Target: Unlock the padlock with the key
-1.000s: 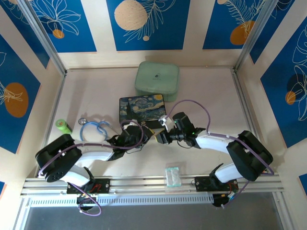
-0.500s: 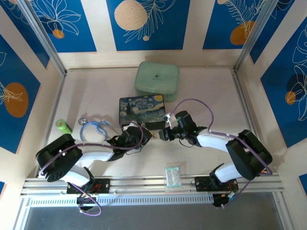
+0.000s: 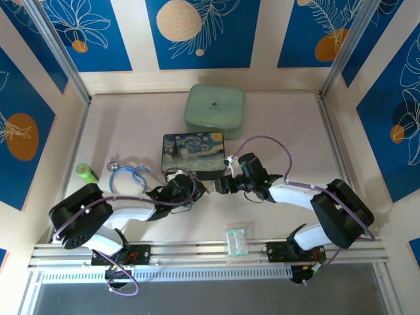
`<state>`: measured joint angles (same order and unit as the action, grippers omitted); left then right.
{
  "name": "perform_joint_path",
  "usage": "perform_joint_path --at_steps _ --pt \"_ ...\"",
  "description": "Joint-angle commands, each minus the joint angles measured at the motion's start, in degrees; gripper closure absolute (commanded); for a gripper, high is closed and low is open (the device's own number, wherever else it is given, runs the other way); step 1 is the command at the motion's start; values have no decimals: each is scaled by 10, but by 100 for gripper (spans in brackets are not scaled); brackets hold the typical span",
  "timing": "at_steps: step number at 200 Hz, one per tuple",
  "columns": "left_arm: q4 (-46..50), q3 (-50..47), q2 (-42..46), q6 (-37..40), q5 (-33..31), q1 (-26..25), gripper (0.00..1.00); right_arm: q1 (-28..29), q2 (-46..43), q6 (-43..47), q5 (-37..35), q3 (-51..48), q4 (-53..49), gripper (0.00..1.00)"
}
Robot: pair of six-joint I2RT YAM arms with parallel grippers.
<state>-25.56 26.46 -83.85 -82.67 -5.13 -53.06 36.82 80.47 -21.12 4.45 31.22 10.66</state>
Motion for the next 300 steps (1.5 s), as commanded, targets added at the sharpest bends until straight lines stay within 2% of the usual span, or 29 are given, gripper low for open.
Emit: perform_joint_path --at_steps 1,52,88,116,144,171,194,199,207,209,211,213,259,300 --pt "45 21 0 51 -18 -4 100 6 -27 -17 -29 -16 -14 39" --pt "122 56 -16 134 -2 -5 100 18 -75 -28 -90 -21 -61 34" --pt "155 59 -17 157 -4 -4 100 23 -96 -36 -95 -29 -78 34" --pt "239 92 -14 219 -20 -4 100 30 -109 -51 -112 -27 -94 32" --pt "341 127 -20 272 -50 -4 98 35 -128 -55 -126 5 -151 32" --pt "356 127 -19 288 -48 -4 98 36 -144 -62 -141 27 -188 31" --pt "379 142 -25 313 -45 -2 97 37 -150 -68 -98 33 -179 23" --pt "392 150 -28 322 -47 -2 97 38 -149 -70 -83 33 -174 17" --pt "416 162 -33 336 -55 -2 97 39 -148 -74 -60 31 -162 16" --pt "421 165 -35 339 -58 -2 97 40 -148 -76 -55 30 -160 12" --pt "427 168 -35 343 -61 -2 97 41 -148 -78 -53 29 -159 3" --pt "433 171 -36 345 -66 -2 97 42 -148 -82 -52 28 -158 0" --pt "501 210 -59 384 -96 -2 97 59 -157 -97 -29 -3 -113 1" --pt "546 241 -84 400 -115 -1 98 60 -165 -100 -45 -13 -112 1"
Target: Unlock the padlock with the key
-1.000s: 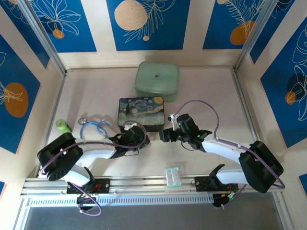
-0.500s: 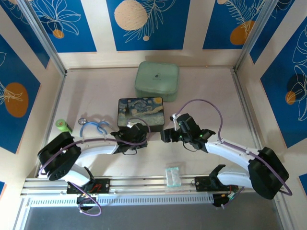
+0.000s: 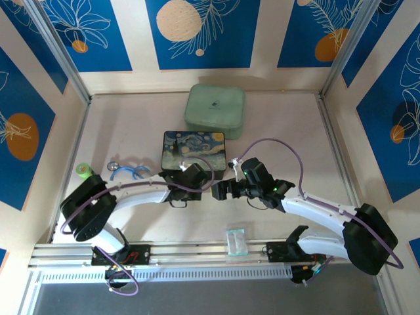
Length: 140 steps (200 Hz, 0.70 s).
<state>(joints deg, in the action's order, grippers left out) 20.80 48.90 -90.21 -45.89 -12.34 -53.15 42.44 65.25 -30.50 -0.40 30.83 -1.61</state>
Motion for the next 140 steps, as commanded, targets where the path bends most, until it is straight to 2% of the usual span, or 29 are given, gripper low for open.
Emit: perform_joint_path --at_steps 1,41,140 --pt "82 16 -21 33 -43 0 98 4 -13 -6 3 -10 11 1" --pt "69 11 -26 31 -18 2 98 4 -5 -1 -3 -12 11 1" --pt "106 29 -39 58 -43 3 98 9 36 -2 -14 -5 19 1"
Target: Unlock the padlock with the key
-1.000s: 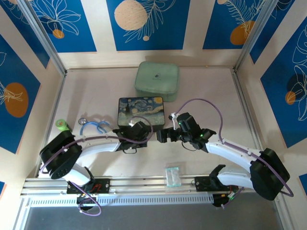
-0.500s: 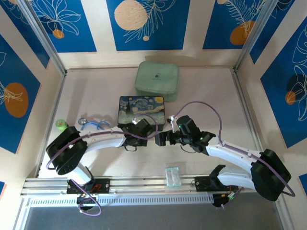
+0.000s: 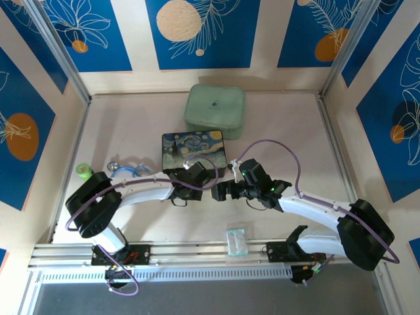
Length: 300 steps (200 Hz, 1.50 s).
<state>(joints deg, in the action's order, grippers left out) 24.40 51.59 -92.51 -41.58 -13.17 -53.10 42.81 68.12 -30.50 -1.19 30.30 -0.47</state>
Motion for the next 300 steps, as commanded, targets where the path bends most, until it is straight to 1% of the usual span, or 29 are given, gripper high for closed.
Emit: perform_joint_path --at_steps 1,26,88,113,145,161,172,222,272,300 --pt "70 2 -16 15 -33 3 98 5 8 -2 -6 0 7 1" --pt "64 -5 -16 17 -26 3 98 8 16 -2 -11 3 9 1" --pt "63 -8 -29 31 -30 11 96 15 36 0 -18 15 6 1" --pt "53 -9 -33 53 -18 28 96 18 37 -2 -21 17 6 1" --pt "53 1 -31 103 -1 47 97 19 35 -8 -25 13 9 1" --pt "75 17 -36 128 5 52 97 20 33 -8 -30 12 6 1" --pt "94 26 -38 137 -3 54 97 20 32 -8 -34 12 3 1" --pt "152 42 -37 125 -38 57 92 19 28 -10 -40 13 -1 1" --pt "144 48 -41 113 -47 50 87 19 34 -12 -36 12 1 1" --pt "133 46 -44 117 -43 49 80 18 31 -15 -37 7 4 1"
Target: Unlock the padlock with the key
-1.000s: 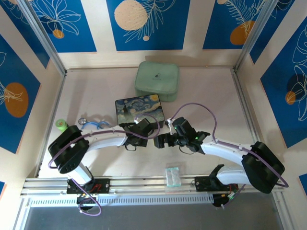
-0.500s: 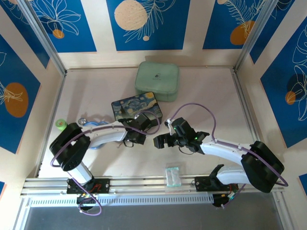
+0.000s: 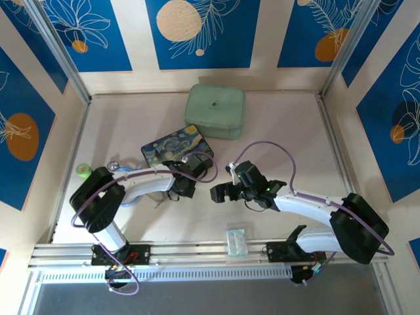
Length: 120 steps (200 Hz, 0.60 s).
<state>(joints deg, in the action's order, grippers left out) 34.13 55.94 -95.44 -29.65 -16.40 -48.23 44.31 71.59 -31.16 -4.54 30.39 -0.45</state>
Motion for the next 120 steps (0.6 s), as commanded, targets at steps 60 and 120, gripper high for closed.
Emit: perform_joint_path --at_steps 60,120 --pt "32 0 -8 -20 -27 -7 78 2 -4 -9 -4 4 3 1" --pt "39 11 -24 -44 -70 -47 78 2 0 -8 -5 5 4 1"
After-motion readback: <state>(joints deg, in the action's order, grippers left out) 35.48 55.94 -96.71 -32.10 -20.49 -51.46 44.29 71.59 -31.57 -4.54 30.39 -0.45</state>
